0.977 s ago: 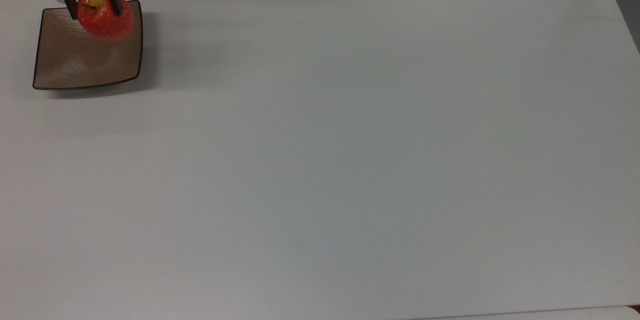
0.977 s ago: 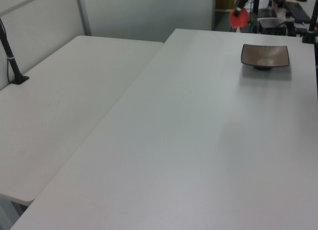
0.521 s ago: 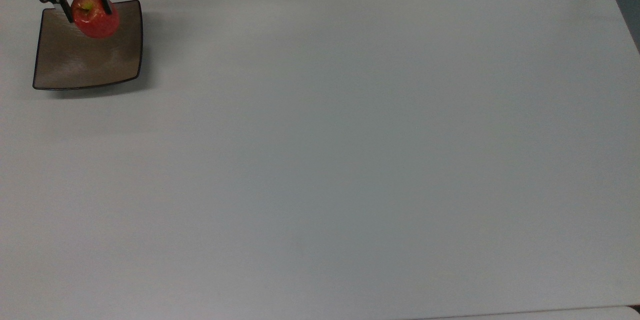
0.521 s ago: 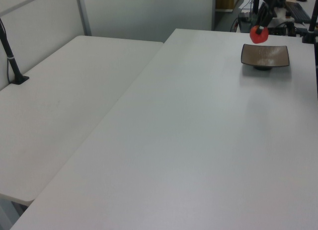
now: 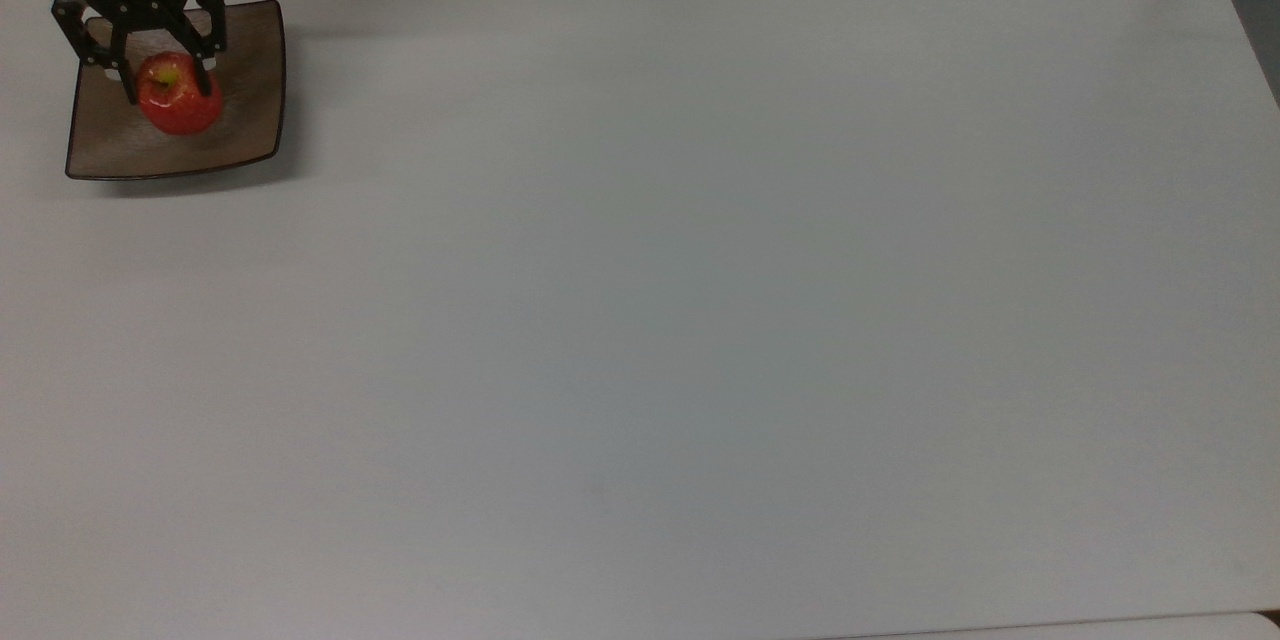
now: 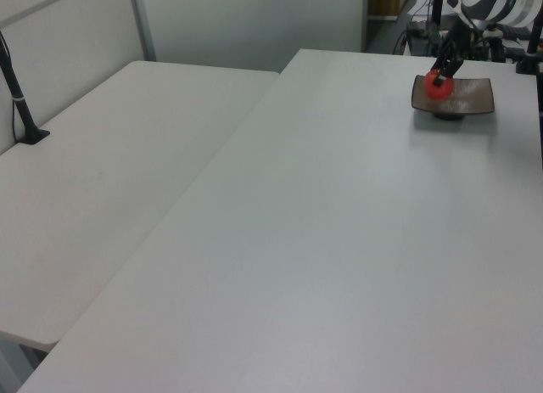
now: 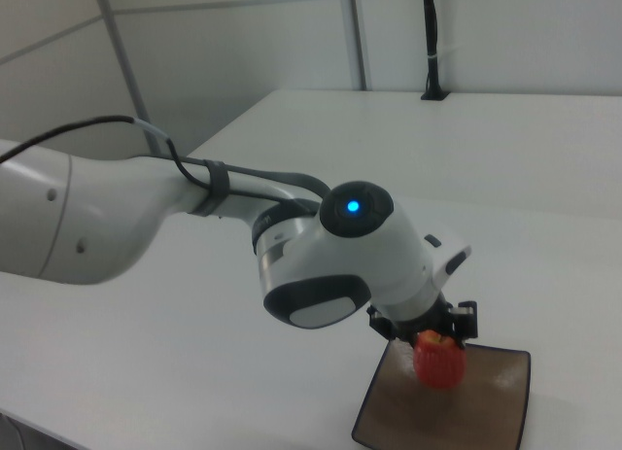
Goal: Apples placed on a ceramic plate
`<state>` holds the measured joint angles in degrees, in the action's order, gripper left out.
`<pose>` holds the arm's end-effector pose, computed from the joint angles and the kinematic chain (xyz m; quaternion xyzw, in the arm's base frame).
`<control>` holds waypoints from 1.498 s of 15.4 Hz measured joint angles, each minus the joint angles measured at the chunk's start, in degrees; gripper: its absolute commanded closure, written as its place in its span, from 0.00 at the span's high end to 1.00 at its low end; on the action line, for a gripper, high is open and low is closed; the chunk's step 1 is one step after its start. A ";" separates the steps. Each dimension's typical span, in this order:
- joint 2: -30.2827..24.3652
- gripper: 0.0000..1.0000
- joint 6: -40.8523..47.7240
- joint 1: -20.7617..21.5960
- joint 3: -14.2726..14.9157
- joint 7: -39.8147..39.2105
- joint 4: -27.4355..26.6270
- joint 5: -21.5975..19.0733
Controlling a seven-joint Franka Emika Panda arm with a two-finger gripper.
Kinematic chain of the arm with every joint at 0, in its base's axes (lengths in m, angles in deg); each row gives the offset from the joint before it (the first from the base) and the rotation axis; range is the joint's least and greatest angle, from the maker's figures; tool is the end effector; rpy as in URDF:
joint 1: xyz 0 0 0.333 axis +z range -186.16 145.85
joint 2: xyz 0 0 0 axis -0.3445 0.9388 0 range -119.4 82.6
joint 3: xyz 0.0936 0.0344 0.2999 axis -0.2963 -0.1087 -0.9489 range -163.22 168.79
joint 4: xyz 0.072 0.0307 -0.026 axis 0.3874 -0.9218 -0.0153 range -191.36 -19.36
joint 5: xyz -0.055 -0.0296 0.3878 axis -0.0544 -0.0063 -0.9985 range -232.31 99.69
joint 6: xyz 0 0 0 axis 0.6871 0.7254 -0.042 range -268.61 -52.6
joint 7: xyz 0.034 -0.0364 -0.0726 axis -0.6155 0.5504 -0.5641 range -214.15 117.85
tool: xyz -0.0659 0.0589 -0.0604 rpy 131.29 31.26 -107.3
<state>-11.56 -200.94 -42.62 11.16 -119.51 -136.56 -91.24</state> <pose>0.5041 -0.3071 0.3931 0.9588 0.1859 0.2107 0.0427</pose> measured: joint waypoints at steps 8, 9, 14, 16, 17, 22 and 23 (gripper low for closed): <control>1.31 0.96 -2.39 -0.05 0.00 -2.45 -1.89 -0.02; 1.31 1.00 -2.39 -0.05 0.00 -2.45 -1.98 -0.02; 1.31 1.00 -2.39 -0.05 0.00 -2.45 -2.11 -0.03; 1.25 1.00 -2.34 -0.05 0.00 -2.45 -2.11 -0.03; 1.14 1.00 -2.32 -0.05 0.00 -2.45 -2.11 -0.03; 0.01 1.00 -1.43 0.19 -0.14 -0.58 -1.67 -0.52; -0.48 1.00 -0.08 0.29 -0.21 0.93 -1.09 -0.54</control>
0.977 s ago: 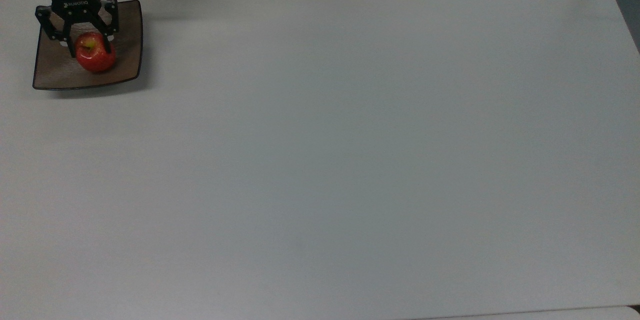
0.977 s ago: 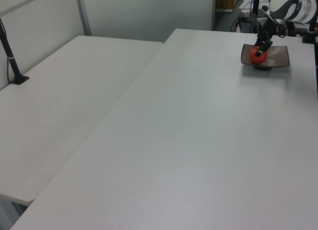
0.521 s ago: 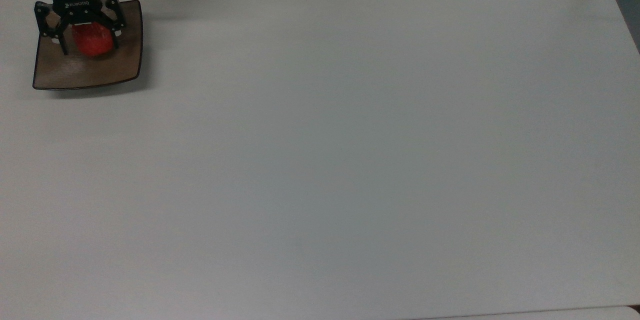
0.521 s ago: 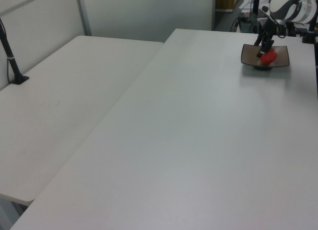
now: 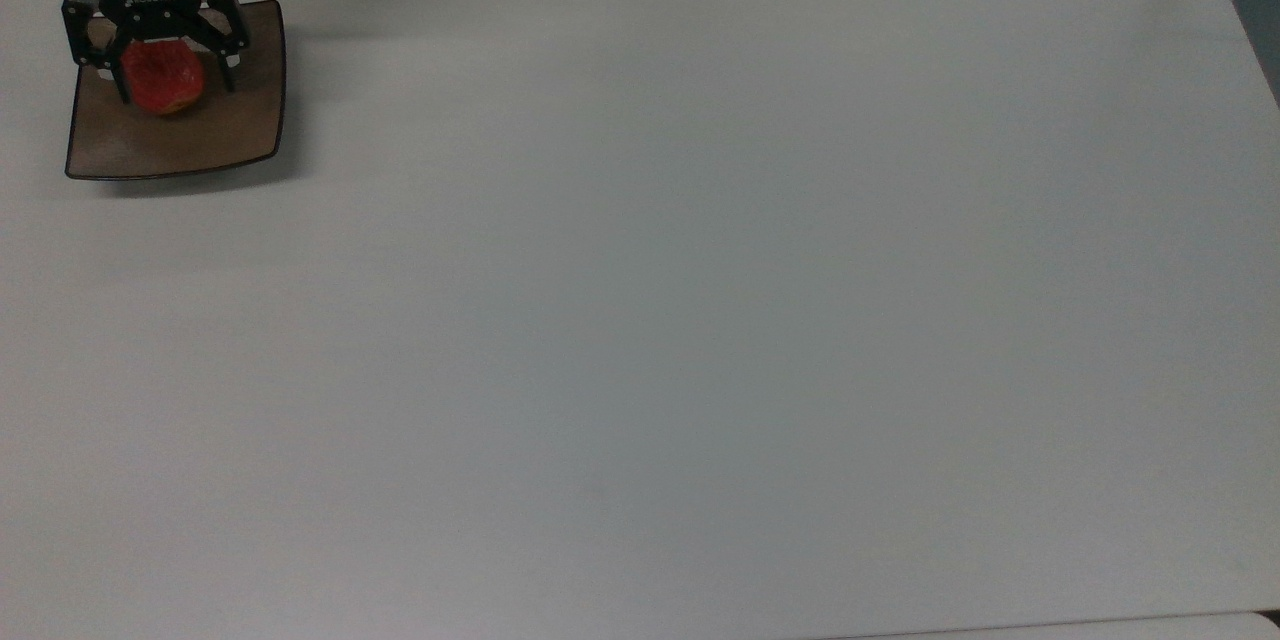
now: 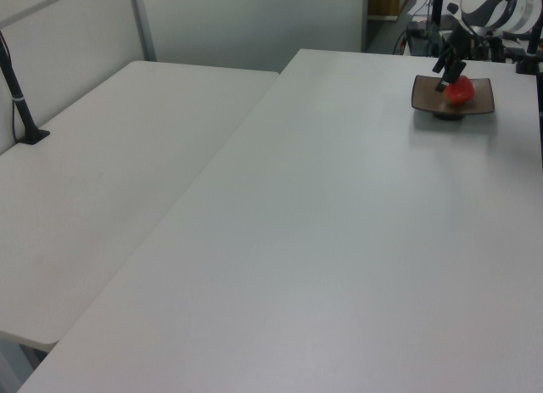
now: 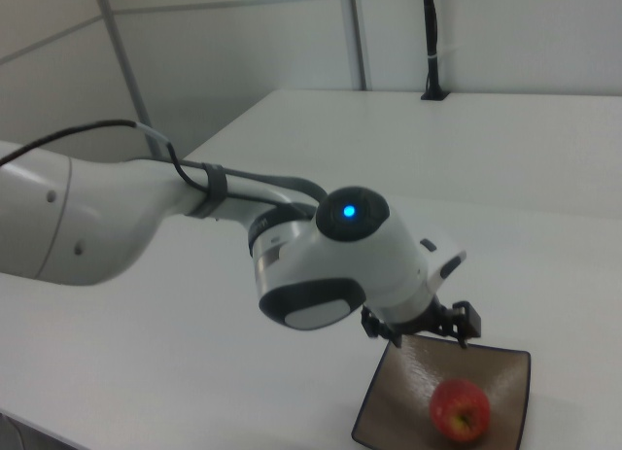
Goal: Apples placed on a ceramic plate
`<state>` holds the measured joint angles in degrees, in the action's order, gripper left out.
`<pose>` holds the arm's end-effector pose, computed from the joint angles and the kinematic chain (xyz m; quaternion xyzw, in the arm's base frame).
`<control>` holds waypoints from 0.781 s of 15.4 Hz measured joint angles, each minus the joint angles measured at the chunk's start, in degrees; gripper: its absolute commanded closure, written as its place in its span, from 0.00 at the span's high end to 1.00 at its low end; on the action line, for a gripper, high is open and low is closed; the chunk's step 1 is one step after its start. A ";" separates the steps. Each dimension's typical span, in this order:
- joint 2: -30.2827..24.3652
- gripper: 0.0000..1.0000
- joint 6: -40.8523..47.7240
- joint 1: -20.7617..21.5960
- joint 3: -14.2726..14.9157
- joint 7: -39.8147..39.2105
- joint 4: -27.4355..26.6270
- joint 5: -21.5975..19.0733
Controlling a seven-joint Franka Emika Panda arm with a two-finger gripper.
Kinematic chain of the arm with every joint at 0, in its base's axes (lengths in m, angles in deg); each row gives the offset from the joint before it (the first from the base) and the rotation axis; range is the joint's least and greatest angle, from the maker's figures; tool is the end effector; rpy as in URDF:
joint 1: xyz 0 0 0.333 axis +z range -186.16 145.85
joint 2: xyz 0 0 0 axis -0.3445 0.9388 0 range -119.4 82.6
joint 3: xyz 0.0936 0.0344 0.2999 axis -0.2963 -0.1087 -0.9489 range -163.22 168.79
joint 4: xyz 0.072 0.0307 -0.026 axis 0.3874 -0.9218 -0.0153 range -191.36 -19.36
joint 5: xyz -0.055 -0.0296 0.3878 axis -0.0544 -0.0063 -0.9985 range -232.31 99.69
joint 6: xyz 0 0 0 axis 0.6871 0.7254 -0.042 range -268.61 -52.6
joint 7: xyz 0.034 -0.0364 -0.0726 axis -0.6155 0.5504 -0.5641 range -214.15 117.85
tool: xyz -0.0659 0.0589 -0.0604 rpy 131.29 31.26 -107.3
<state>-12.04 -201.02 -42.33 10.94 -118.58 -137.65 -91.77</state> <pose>0.5022 -0.3004 0.3890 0.9607 0.1780 0.2104 0.0346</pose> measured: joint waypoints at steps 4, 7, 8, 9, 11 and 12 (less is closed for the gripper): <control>-4.08 1.00 10.78 1.05 -0.17 9.25 5.29 0.00; -7.37 1.00 22.06 1.63 -0.19 17.31 11.56 0.16; -8.09 1.00 26.57 1.76 -0.21 19.85 14.27 0.73; -8.63 1.00 31.07 2.04 -0.22 22.57 17.07 1.82; -9.26 1.00 39.03 2.94 -0.24 28.35 22.01 3.85; -9.51 1.00 42.46 3.74 -0.27 31.58 24.14 4.67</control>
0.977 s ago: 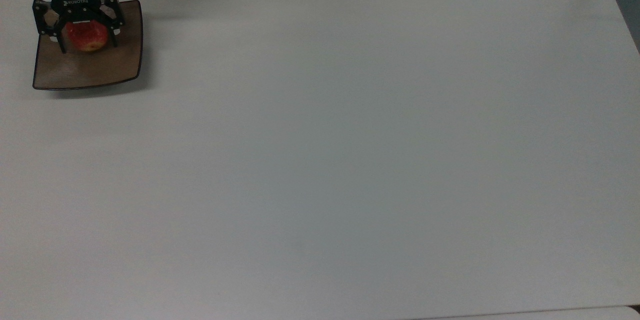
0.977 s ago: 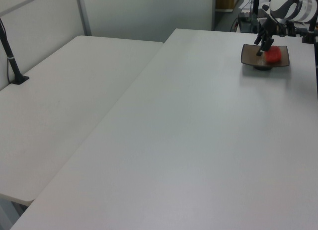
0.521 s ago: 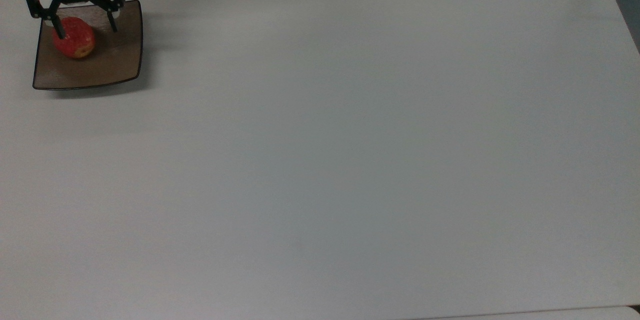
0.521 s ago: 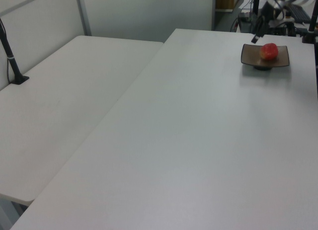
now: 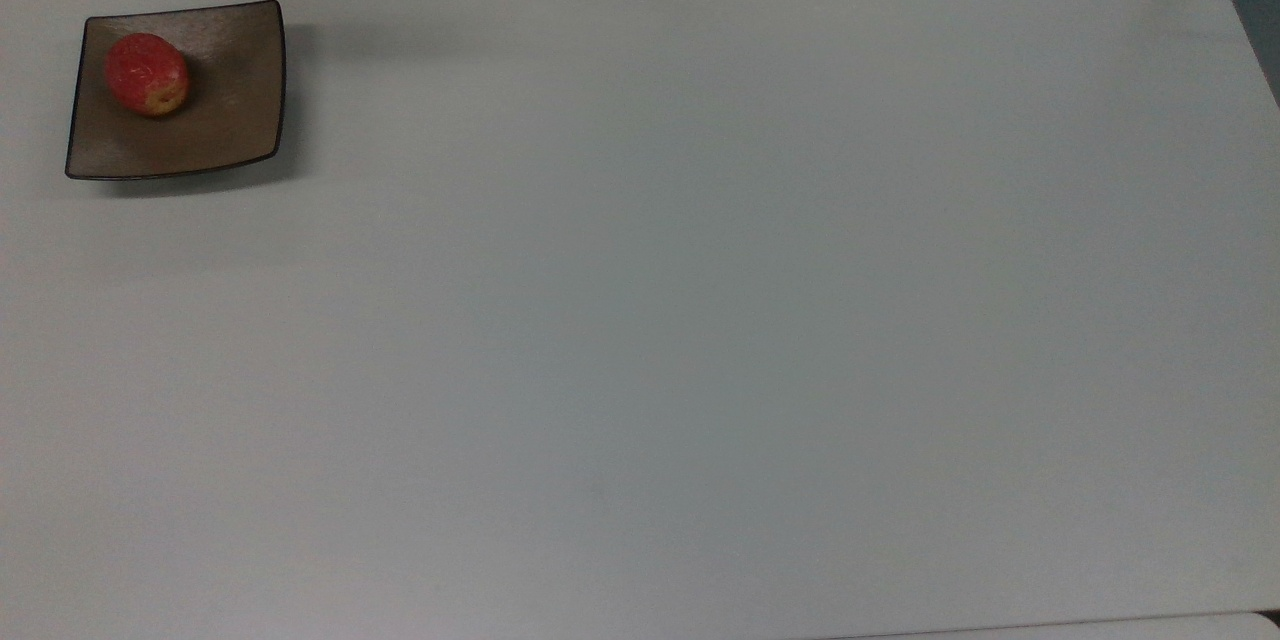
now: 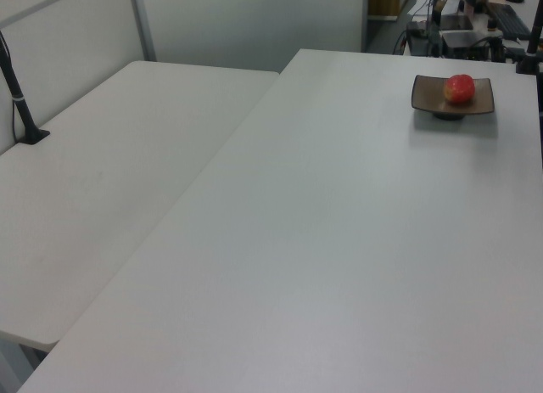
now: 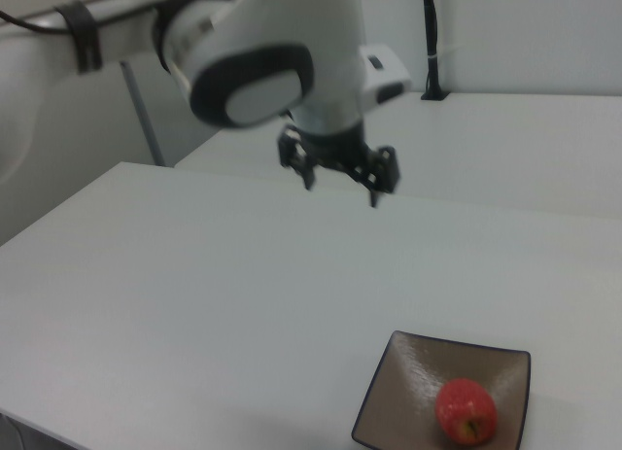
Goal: Apples placed on a ceramic plate
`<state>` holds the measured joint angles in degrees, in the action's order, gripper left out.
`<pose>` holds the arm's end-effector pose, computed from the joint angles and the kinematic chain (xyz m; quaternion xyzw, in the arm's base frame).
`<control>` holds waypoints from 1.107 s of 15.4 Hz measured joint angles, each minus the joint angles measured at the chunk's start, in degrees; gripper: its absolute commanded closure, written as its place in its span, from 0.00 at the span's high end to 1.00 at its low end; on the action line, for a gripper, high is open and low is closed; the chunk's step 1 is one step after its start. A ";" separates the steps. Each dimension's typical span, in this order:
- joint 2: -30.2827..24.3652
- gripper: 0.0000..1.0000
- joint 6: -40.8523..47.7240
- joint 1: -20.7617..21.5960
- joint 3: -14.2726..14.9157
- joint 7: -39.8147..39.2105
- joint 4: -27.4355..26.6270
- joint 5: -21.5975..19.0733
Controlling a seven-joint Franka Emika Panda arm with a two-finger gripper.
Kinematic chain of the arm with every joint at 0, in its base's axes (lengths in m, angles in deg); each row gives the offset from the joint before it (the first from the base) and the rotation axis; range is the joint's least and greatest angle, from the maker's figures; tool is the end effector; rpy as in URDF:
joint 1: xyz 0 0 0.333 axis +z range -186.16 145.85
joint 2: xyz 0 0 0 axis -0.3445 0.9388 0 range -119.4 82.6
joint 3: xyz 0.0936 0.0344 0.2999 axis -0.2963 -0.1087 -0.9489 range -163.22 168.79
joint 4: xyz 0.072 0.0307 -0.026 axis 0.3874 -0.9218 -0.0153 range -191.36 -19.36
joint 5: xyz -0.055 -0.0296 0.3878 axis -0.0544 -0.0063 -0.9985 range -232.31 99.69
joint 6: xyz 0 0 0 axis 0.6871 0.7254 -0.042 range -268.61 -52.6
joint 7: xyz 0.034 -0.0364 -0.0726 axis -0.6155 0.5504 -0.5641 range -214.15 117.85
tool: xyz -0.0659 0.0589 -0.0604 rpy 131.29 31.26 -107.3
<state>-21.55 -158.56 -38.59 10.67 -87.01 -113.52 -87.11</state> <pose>0.5142 -0.2247 0.6167 -0.9768 -0.0756 -0.1693 0.1072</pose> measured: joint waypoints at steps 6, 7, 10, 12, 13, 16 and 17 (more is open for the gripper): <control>-1.39 1.00 13.95 10.86 -0.74 27.51 9.31 8.86; -1.48 1.00 15.03 12.56 -1.11 30.78 9.81 9.91; -1.61 1.00 16.03 14.95 -5.28 37.59 10.14 12.98; -1.53 1.00 16.12 15.39 -9.23 40.89 9.97 15.07; -1.46 1.00 16.12 15.95 -10.70 41.84 9.68 15.82; -1.14 1.00 16.05 17.84 -12.32 42.24 8.08 16.90; -0.98 1.00 15.43 18.20 -12.34 41.71 7.41 16.94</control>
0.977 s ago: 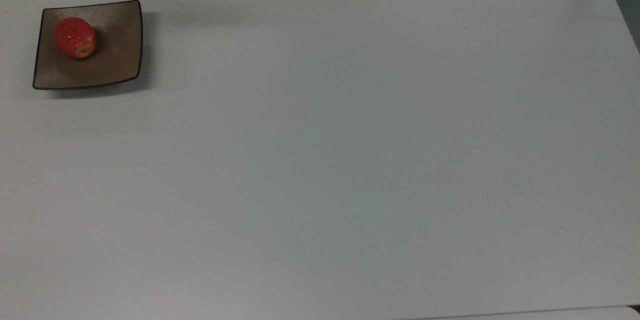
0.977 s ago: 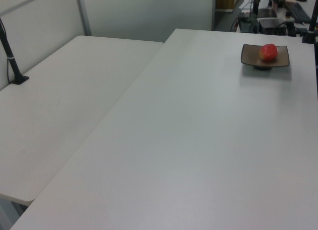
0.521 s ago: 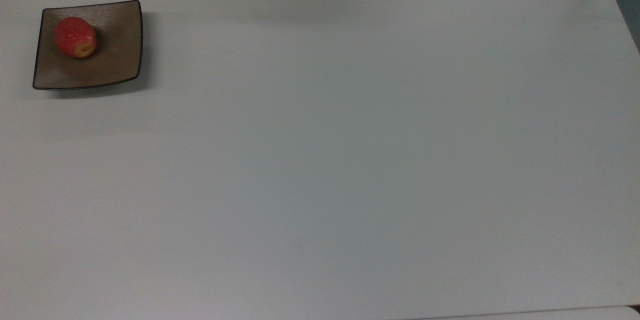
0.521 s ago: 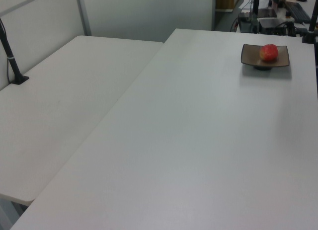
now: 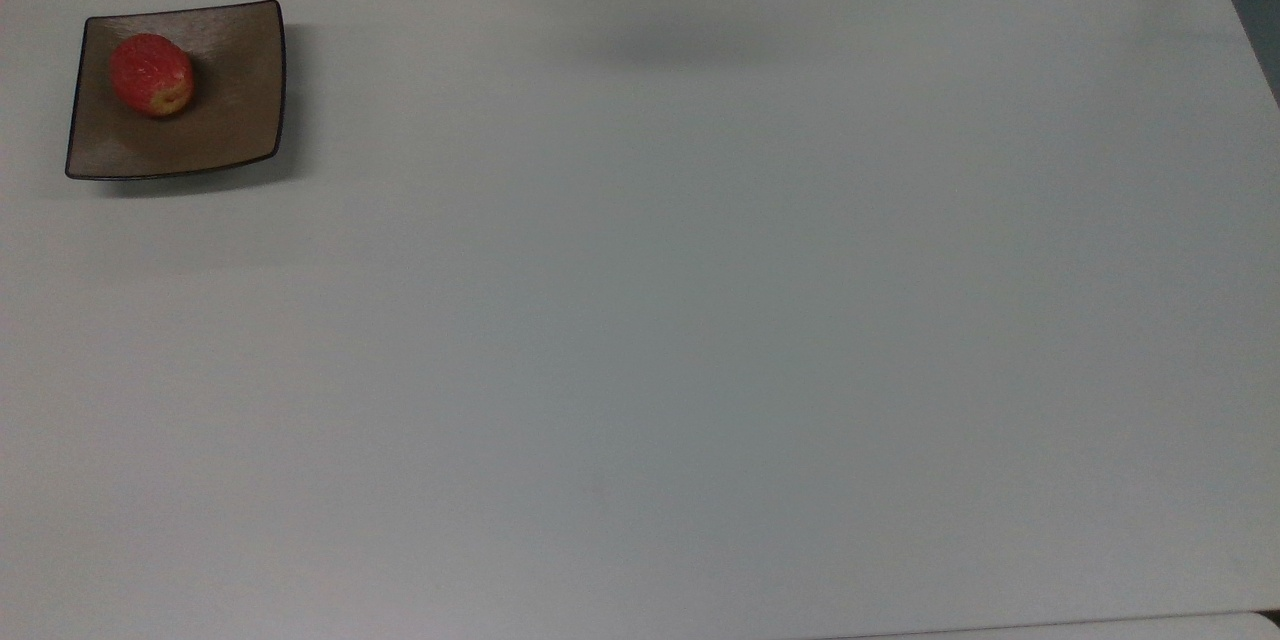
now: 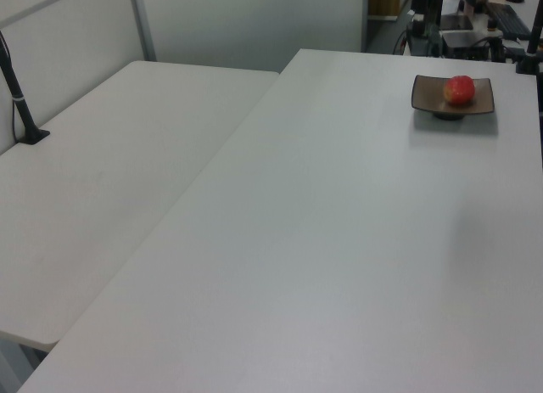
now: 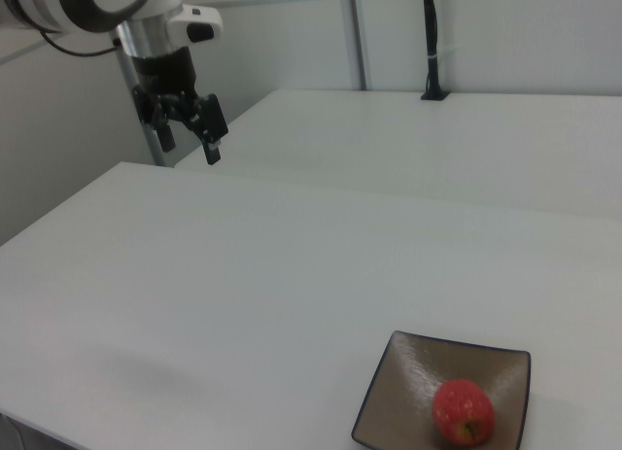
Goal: Apples placed on a ceramic plate
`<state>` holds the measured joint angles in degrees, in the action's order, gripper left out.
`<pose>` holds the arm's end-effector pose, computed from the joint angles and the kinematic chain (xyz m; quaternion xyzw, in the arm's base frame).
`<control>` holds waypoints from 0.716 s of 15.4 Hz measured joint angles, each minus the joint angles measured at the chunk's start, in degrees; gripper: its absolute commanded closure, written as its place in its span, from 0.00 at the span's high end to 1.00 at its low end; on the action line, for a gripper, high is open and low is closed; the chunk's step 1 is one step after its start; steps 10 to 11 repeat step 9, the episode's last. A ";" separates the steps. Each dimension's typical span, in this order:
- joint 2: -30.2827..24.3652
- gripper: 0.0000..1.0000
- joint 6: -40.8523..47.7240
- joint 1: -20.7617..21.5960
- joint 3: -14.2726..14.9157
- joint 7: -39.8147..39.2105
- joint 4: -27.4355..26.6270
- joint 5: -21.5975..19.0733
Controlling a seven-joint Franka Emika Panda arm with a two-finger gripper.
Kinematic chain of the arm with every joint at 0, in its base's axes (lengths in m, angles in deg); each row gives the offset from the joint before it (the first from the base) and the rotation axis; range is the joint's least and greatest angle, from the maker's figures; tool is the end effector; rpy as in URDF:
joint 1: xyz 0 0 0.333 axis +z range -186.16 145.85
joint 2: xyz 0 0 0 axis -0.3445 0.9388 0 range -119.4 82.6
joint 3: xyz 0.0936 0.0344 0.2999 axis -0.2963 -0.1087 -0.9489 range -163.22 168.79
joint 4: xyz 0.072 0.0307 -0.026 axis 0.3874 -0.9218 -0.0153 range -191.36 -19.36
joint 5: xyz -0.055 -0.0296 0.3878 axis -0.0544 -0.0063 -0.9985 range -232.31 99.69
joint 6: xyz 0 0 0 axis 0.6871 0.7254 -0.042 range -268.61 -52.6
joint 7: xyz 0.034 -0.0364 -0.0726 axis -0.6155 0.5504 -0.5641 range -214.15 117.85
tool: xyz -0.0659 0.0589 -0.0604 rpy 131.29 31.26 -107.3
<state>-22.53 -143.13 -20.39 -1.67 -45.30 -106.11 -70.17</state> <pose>0.5293 0.0480 0.6568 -0.9991 -0.0130 -0.0233 0.0323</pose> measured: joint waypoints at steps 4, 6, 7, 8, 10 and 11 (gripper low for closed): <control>0.65 1.00 -6.83 0.36 0.16 -6.13 -3.26 0.01; 0.97 1.00 -7.77 0.36 0.49 -7.95 -3.90 0.01; 1.03 1.00 -7.90 0.36 0.66 -8.31 -4.00 0.01; 1.04 1.00 -7.91 0.36 0.77 -8.42 -4.00 0.01; 1.03 1.00 -7.92 0.36 0.80 -8.43 -3.99 0.01; 1.03 1.00 -7.92 0.36 0.80 -8.43 -3.99 0.01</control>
